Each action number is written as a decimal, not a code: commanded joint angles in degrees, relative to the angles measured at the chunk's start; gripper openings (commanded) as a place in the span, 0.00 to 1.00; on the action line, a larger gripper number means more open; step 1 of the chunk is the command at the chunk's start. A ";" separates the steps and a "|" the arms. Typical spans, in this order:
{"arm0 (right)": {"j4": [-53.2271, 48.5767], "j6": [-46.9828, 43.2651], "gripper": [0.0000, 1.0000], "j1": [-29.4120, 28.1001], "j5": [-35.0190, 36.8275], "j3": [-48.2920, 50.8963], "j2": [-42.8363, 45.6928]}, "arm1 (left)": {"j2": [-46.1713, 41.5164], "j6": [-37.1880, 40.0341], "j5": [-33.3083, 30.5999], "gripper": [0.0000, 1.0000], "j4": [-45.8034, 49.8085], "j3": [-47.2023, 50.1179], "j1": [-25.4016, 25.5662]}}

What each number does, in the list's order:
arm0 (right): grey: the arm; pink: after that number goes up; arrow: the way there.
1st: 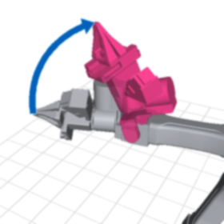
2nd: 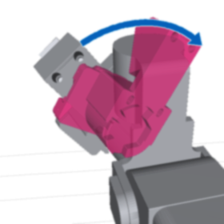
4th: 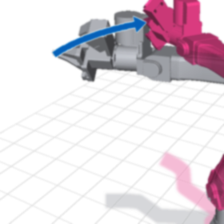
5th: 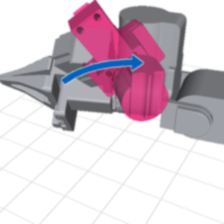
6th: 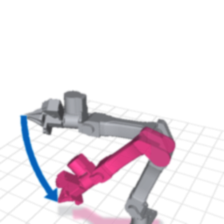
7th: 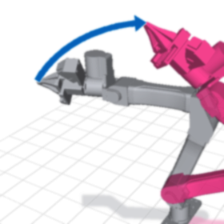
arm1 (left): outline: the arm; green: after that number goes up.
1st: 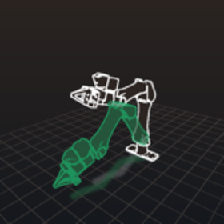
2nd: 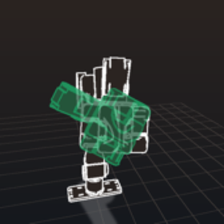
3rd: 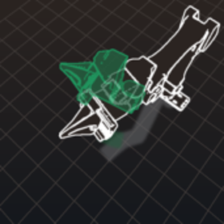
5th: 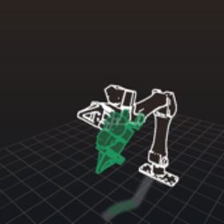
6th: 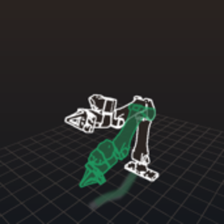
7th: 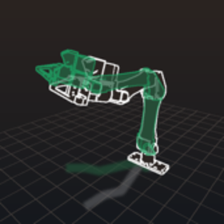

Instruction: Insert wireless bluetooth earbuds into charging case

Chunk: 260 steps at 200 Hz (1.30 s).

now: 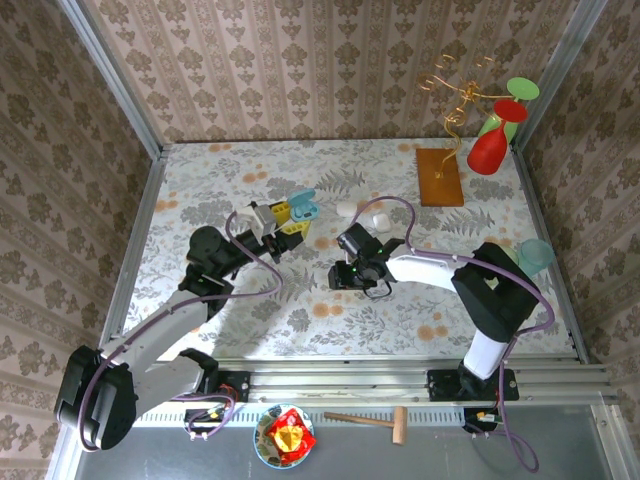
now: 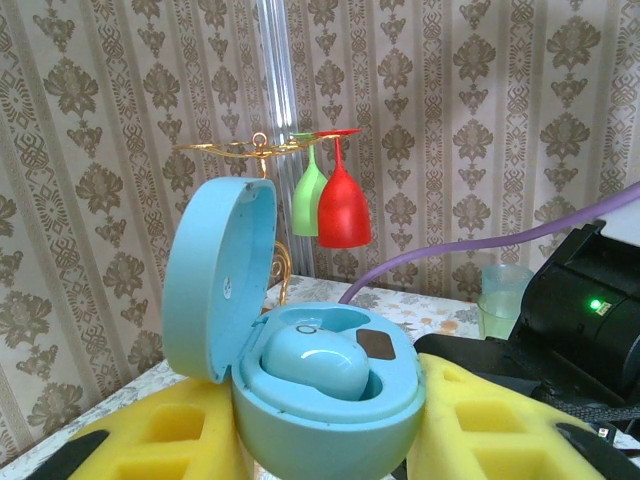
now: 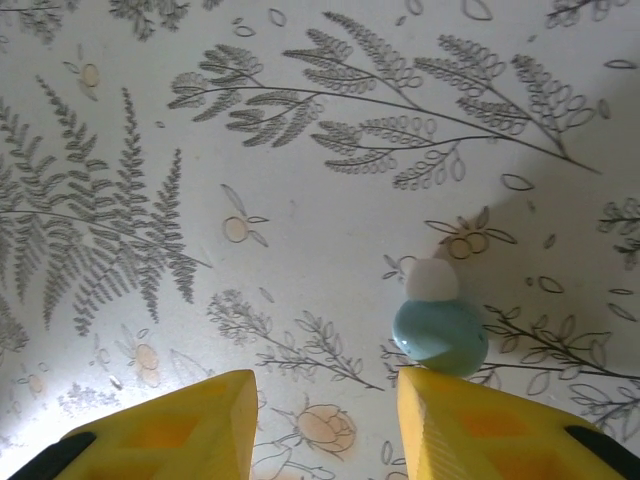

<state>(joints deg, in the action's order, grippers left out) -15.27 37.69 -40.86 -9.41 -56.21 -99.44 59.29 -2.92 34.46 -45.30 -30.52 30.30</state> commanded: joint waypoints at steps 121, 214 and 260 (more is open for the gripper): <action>-2.66 -3.71 0.42 1.84 6.42 -6.03 -4.87 | -0.96 1.26 -0.32 0.29 0.01 -1.12 0.28; 2.16 -2.16 0.40 5.68 1.69 -5.45 -4.26 | -0.95 1.65 -0.49 0.29 0.46 -1.12 0.28; 4.72 -1.58 0.33 7.63 -4.59 -3.92 -5.57 | -0.53 1.69 -0.32 0.29 0.12 -1.04 0.27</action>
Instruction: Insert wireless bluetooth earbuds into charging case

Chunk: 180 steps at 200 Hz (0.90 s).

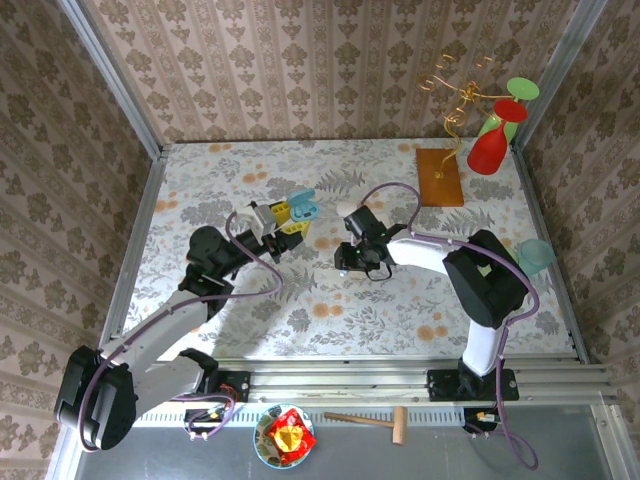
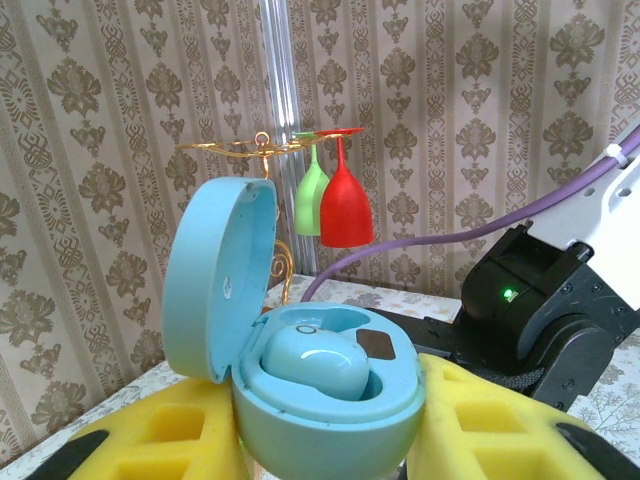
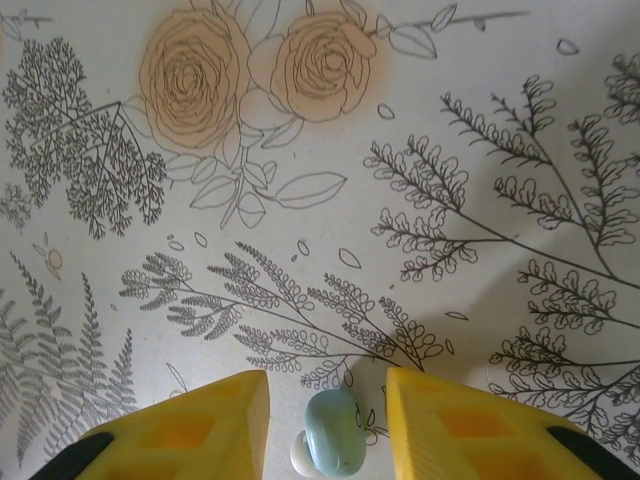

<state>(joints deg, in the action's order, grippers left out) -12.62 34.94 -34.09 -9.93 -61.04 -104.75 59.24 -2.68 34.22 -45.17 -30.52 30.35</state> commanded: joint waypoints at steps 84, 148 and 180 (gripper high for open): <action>-0.14 -1.07 0.26 1.74 -5.40 1.82 -0.53 | 0.26 1.44 -0.29 0.29 -0.47 -1.46 0.17; -0.15 -1.19 0.21 1.74 -6.33 1.84 -1.89 | 0.76 1.27 0.24 0.29 -0.71 -1.84 0.24; -0.41 -1.26 0.23 1.66 -6.94 2.36 -1.18 | 0.86 1.33 0.24 0.29 -0.70 -1.86 0.24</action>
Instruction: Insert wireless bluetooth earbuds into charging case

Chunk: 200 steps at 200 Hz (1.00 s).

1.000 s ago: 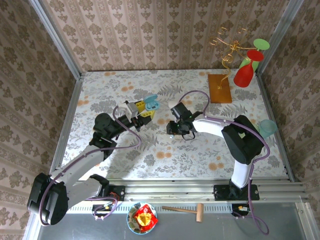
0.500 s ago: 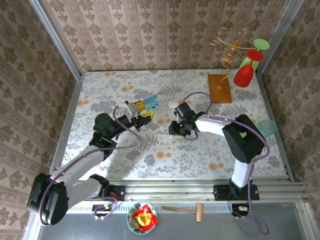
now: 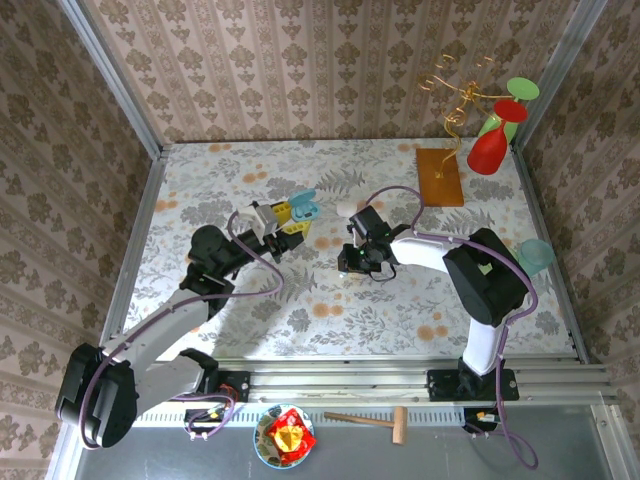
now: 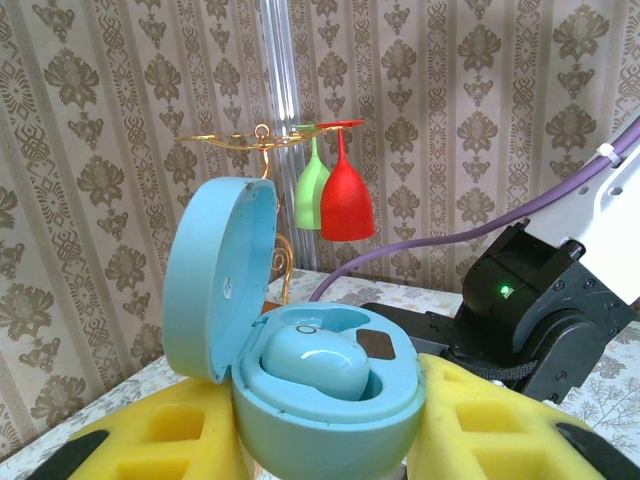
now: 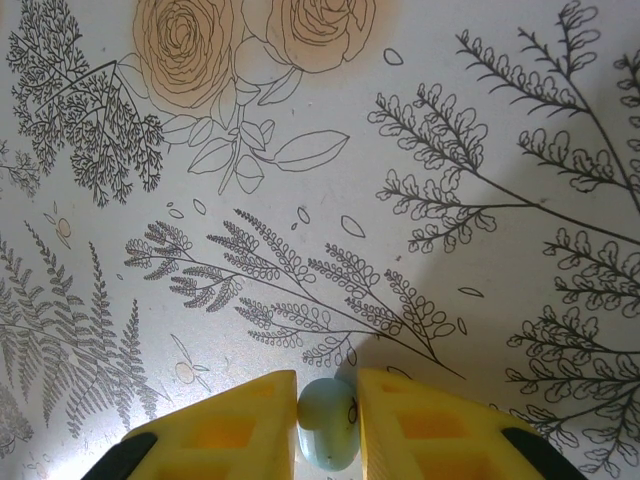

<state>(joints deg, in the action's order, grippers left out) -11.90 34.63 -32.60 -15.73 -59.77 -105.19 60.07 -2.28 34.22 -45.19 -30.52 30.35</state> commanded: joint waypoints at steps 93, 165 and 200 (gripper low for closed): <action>-0.97 -1.20 0.23 -0.95 -2.73 1.32 -1.27 | -0.30 0.77 0.10 0.29 -1.26 -1.12 0.23; -6.42 -2.86 0.22 -3.35 1.59 -2.06 -2.84 | -0.68 0.92 -0.08 0.29 -1.39 -0.63 0.15; -8.64 -3.42 0.19 -3.35 4.84 -2.66 -0.16 | -0.42 1.23 -0.68 0.29 -1.41 -0.34 0.06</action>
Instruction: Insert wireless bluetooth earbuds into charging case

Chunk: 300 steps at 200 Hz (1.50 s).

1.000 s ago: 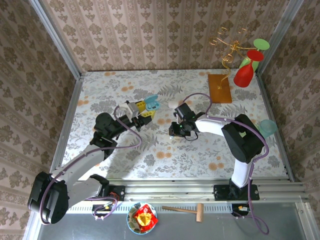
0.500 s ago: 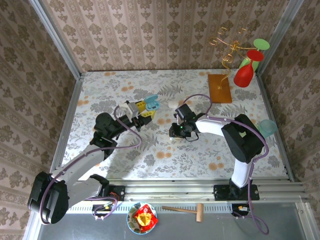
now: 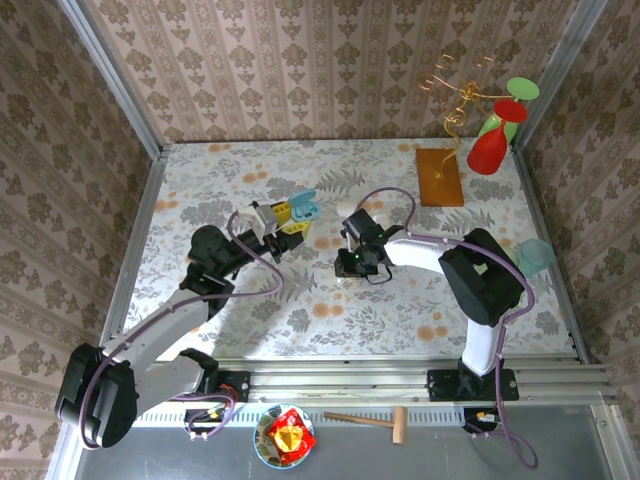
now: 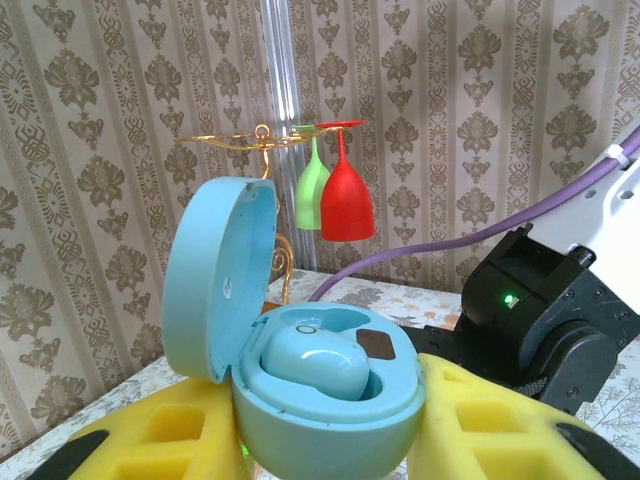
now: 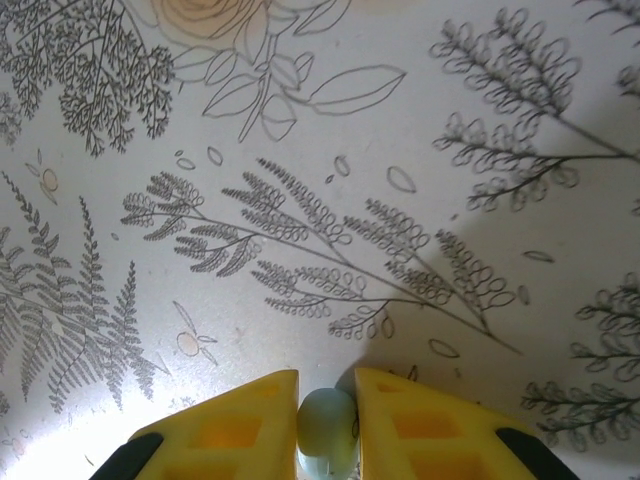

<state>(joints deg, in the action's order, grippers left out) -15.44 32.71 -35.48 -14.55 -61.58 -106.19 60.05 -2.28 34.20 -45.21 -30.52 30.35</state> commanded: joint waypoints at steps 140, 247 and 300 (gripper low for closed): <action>-18.22 -9.47 0.19 -1.40 18.76 -11.91 23.88 | 10.32 -0.05 -1.95 0.29 -5.94 1.90 -0.88; -13.74 -16.30 0.20 -6.16 19.13 -19.37 21.56 | 14.04 -2.28 3.58 0.29 -5.07 1.87 -0.99; -12.76 -17.50 0.20 -6.48 18.61 -20.98 18.68 | 14.18 -3.29 6.78 0.29 -4.10 1.26 -0.99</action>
<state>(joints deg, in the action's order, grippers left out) -29.78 16.75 -41.54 3.05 -80.23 -86.26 74.30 -4.27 38.02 -48.97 -28.75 29.80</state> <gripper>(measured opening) 0.204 0.351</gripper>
